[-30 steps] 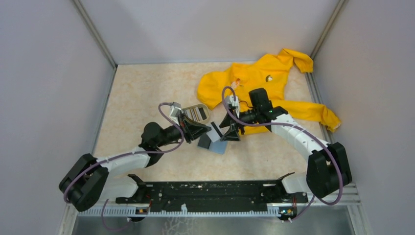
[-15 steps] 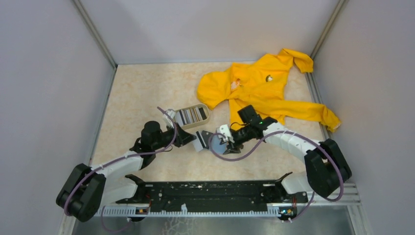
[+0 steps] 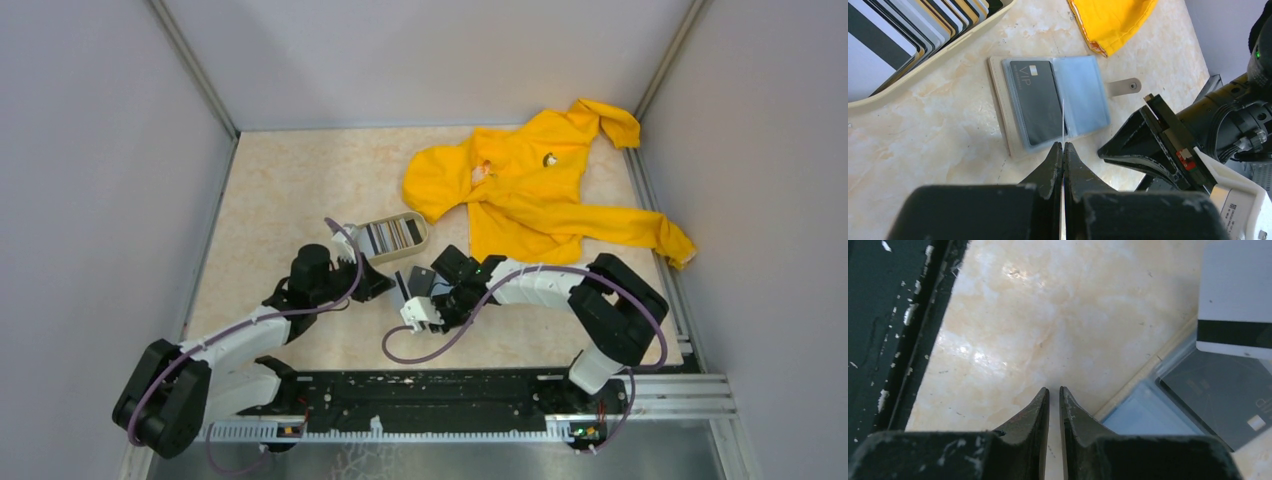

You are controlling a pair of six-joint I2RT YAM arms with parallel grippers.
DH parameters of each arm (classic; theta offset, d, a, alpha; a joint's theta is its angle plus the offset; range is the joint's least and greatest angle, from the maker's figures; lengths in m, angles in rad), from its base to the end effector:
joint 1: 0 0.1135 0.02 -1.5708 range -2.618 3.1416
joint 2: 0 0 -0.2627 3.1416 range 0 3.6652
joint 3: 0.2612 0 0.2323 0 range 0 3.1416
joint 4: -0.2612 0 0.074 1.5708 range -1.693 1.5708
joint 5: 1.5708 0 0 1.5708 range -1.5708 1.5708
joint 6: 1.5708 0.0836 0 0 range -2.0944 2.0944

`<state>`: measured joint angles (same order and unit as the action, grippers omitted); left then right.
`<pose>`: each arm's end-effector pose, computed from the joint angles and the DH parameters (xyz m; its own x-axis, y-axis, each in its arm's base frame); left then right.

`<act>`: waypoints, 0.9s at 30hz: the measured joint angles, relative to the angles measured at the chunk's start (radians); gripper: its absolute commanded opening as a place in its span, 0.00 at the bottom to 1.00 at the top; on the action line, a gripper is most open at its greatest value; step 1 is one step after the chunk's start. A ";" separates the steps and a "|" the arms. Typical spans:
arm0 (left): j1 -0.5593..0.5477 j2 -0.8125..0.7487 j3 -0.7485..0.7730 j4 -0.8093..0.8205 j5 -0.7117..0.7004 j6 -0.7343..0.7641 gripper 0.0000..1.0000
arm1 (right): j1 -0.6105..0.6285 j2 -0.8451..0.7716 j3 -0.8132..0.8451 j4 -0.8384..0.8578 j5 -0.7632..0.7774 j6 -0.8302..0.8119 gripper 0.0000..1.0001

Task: Put the credit cards into the card holder
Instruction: Insert the credit card into the card holder.

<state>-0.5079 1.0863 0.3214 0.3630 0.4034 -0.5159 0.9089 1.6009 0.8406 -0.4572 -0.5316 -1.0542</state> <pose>0.1937 -0.1454 0.1748 -0.6737 -0.1443 -0.7248 0.4951 0.6400 -0.5876 0.1401 0.2488 0.1279 0.4001 -0.7059 -0.5844 -0.8905 -0.4502 -0.0659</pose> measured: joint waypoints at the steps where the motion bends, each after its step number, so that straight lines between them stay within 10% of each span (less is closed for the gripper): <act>1: 0.000 0.000 0.000 -0.003 0.000 0.002 0.00 | 0.000 0.000 0.002 0.002 0.017 0.001 0.13; 17: 0.000 0.084 0.026 0.068 0.091 -0.031 0.00 | -0.200 -0.004 0.051 -0.103 0.152 -0.026 0.16; 27: -0.024 0.183 0.006 0.281 0.071 -0.246 0.00 | -0.331 -0.058 0.099 -0.163 -0.115 0.021 0.24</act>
<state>-0.5323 1.2690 0.3271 0.6441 0.4747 -0.7616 0.5777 1.5433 0.9394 -0.6201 -0.6468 -1.0328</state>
